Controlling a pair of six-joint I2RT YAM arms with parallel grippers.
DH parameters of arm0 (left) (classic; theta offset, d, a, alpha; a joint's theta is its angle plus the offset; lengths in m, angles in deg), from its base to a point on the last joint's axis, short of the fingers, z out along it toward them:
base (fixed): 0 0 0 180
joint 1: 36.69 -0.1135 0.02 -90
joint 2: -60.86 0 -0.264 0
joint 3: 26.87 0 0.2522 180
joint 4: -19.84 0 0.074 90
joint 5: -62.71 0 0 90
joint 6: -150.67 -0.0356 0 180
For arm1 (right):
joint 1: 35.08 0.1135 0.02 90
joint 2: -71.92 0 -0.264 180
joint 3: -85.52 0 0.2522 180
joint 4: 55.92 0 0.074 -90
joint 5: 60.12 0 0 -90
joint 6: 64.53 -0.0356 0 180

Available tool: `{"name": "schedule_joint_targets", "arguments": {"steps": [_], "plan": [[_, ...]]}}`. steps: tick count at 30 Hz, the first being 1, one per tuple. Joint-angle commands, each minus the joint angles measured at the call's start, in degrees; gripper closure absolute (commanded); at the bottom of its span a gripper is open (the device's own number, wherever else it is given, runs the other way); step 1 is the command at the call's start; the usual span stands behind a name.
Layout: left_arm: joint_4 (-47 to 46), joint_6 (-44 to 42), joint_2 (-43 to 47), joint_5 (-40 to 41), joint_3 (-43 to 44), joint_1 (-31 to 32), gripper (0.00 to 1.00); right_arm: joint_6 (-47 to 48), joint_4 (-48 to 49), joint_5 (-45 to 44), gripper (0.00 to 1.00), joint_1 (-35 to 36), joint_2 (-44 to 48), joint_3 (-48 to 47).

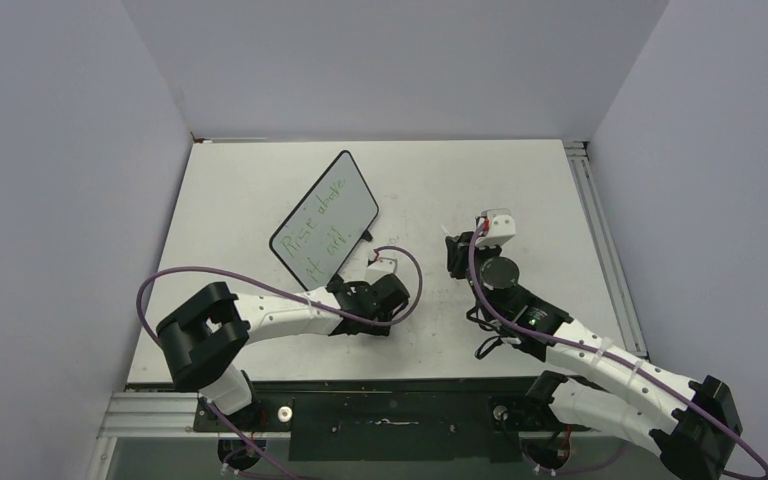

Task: Write a sentence on the whiteboard
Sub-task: Pick up the pen cap from the center of the board.

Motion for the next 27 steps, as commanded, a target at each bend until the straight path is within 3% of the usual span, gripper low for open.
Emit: {"name": "schedule_joint_targets", "arguments": {"steps": [1,27], "plan": [[0.2,0.8,-0.3,0.2,1.0,-0.7,0.69,-0.4,1.5,-0.4,0.94,0.5,0.6,0.1],[1.2,-0.6,-0.8,-0.3,-1.3,-1.6,0.81,-0.7,1.5,0.1,0.94,0.5,-0.8,-0.3]]}}
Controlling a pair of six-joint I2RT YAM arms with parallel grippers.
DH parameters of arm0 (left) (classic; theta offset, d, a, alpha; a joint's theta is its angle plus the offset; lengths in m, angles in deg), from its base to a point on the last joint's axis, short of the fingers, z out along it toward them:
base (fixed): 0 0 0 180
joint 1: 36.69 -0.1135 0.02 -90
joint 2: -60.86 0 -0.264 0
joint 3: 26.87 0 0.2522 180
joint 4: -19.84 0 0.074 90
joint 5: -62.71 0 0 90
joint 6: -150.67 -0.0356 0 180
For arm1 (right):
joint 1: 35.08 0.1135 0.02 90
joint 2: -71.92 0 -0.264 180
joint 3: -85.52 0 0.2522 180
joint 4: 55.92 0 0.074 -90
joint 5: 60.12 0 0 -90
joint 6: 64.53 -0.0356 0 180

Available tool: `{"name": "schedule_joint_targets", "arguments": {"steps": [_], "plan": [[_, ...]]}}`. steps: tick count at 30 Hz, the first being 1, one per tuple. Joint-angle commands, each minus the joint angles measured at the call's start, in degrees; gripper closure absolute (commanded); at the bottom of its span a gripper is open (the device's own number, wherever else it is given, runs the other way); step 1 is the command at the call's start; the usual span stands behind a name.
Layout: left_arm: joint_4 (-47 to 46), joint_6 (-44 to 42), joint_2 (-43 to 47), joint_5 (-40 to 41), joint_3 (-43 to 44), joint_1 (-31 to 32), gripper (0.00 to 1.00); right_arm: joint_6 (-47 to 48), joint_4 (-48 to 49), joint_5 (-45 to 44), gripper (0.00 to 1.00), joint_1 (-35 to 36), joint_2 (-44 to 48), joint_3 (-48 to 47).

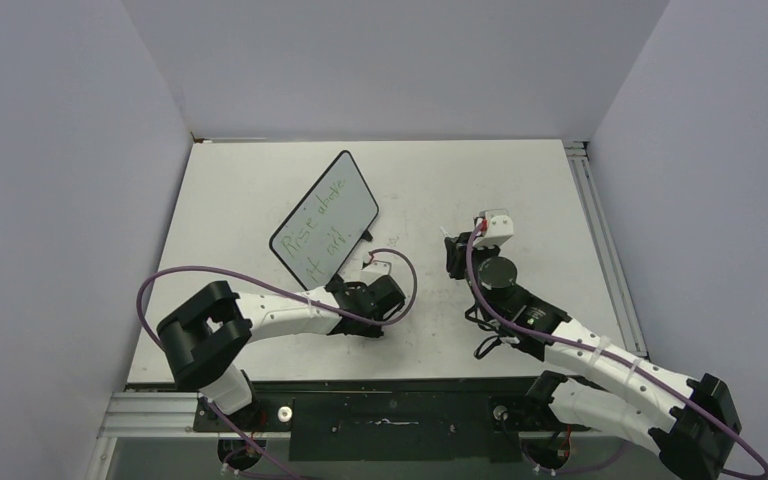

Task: Write a sentence on the whiteboard
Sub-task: Pick up the pen cap from the center of the board.

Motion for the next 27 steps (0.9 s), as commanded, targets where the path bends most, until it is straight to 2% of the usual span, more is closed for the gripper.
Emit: {"name": "schedule_joint_targets", "arguments": {"steps": [1,7,11,15,20,27], "plan": [[-1.5,-1.7,-0.3,-0.5,0.1,-0.4,0.82,-0.6,1.5,0.1,0.94,0.5,-0.3,-0.6],[-3.0,-5.6,-0.4,-0.5,1.3,-0.4,1.0,-1.4,0.1,1.0,0.92,0.4,-1.4,-2.4],[-0.6,-8.4,4.0,2.9,2.1,-1.7,1.0,-1.7,-4.4,1.7,0.92,0.3,-2.9,-7.0],[-1.5,-13.6,12.4,0.0,2.1,-5.6,1.0,-2.5,-10.2,3.5,0.92,-2.5,-5.0,-12.3],[-2.3,-24.2,22.8,-10.9,4.2,-11.2,1.0,-3.8,-15.1,23.4,0.94,-13.7,-8.1,-17.7],[-0.6,-38.1,32.6,-34.9,5.2,-20.7,1.0,-8.4,-13.4,65.0,0.95,-35.6,-12.3,-19.3]]}}
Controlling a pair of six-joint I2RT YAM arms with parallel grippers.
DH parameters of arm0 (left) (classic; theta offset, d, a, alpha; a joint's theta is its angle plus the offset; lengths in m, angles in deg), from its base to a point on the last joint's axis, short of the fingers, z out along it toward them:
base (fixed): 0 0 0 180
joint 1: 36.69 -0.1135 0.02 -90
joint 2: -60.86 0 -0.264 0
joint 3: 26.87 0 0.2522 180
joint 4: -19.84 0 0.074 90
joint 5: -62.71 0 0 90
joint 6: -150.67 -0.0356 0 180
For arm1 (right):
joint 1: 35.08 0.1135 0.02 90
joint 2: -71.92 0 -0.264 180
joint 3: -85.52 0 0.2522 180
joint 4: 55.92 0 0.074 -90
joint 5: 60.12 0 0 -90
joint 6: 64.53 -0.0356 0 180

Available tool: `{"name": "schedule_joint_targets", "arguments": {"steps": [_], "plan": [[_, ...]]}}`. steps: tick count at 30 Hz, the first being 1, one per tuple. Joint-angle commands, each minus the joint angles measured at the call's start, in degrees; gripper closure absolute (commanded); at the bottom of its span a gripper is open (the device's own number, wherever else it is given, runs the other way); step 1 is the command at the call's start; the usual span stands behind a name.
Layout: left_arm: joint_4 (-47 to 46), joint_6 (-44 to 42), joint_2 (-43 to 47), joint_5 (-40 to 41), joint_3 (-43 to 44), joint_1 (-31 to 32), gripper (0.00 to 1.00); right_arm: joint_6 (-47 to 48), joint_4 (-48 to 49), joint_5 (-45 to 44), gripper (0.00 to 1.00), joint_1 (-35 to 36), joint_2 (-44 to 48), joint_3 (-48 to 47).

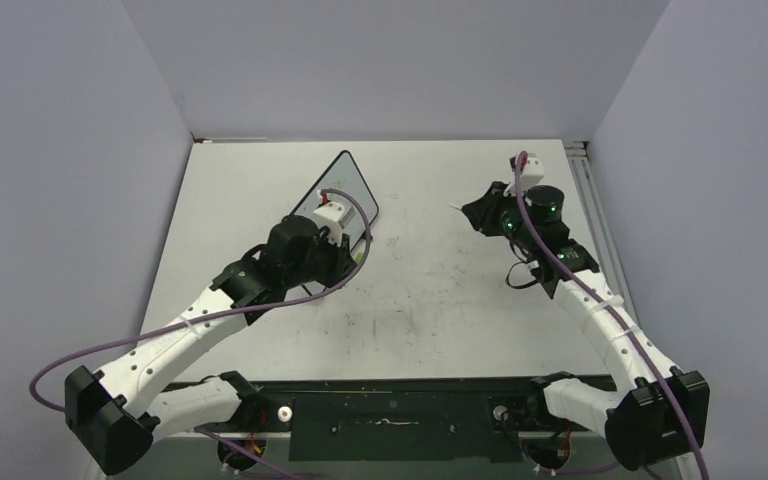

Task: Write a sentence on the whiteboard
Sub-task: Pick up the pen cap from the center of the board, then insert the whiteboard marker without the cap into the pen cap.

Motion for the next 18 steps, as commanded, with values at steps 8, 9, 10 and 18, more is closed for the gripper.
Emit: {"name": "schedule_joint_targets", "arguments": {"steps": [8,9,10,18], "plan": [[2.1,-18.9,9.8,-31.2,-1.6,-5.8,1.0,-10.3,4.3,53.9,0.92,-10.2,-6.3,-1.9],[1.9,-20.1,10.1,-32.7,-2.0,-6.0,1.0,-10.4,3.9,55.6,0.91,-9.7,-6.8,-2.1],[1.7,-20.7,10.3,-34.5,-2.4,-6.1,1.0,-10.6,3.8,57.5,0.91,-9.0,-7.2,-2.2],[3.5,-23.0,10.9,-42.4,-4.1,-6.6,1.0,-9.1,-0.2,63.7,0.92,-2.0,-8.6,-4.1]]}}
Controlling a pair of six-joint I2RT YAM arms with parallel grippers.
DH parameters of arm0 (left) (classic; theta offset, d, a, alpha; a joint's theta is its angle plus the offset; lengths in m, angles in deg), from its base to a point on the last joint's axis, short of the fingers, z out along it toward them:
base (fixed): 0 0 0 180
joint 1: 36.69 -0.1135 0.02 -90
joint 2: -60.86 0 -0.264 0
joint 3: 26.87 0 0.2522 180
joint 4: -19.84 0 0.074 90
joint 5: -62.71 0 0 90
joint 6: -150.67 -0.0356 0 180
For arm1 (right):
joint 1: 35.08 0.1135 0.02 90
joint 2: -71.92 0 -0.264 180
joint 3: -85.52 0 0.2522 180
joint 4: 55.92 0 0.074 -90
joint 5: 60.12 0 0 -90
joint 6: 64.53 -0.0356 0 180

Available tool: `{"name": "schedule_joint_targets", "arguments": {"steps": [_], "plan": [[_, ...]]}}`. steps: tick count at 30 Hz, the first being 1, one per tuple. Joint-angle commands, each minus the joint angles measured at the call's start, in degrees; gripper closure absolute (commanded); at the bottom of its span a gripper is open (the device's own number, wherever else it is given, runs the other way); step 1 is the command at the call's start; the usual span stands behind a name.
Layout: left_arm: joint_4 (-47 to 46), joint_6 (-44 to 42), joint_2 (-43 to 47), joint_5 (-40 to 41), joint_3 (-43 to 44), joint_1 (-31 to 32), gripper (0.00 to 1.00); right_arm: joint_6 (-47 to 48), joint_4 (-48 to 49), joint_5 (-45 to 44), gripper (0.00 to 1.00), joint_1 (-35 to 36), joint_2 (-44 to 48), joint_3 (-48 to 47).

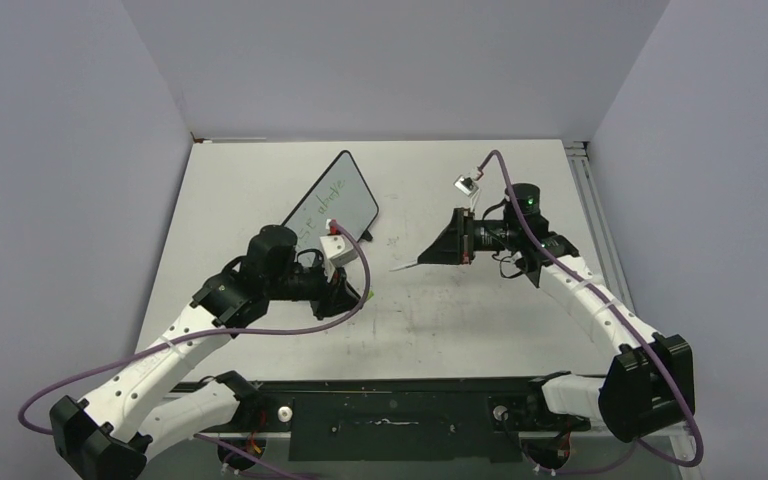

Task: Write a sentence on the whiteboard
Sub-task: Insert the whiteboard marker without the cap into the pen cap.

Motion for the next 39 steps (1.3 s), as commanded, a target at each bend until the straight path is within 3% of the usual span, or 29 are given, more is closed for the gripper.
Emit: {"name": "schedule_joint_targets", "arguments": {"steps": [1,9,39], "plan": [[-0.7,-2.3,2.0,-7.2,-0.7,-0.4,1.0,1.9,-0.7,6.9,0.92,2.4,-0.1,-4.1],[-1.7,-1.9,2.8,-8.7,-1.0,-0.4,1.0,2.5,-0.8,8.7,0.92,6.1,-0.4,-4.5],[-2.7,-1.0,0.6,-9.8,-0.6,-1.0,1.0,3.9,-0.3,9.8,0.92,8.5,-0.8,-4.0]]}}
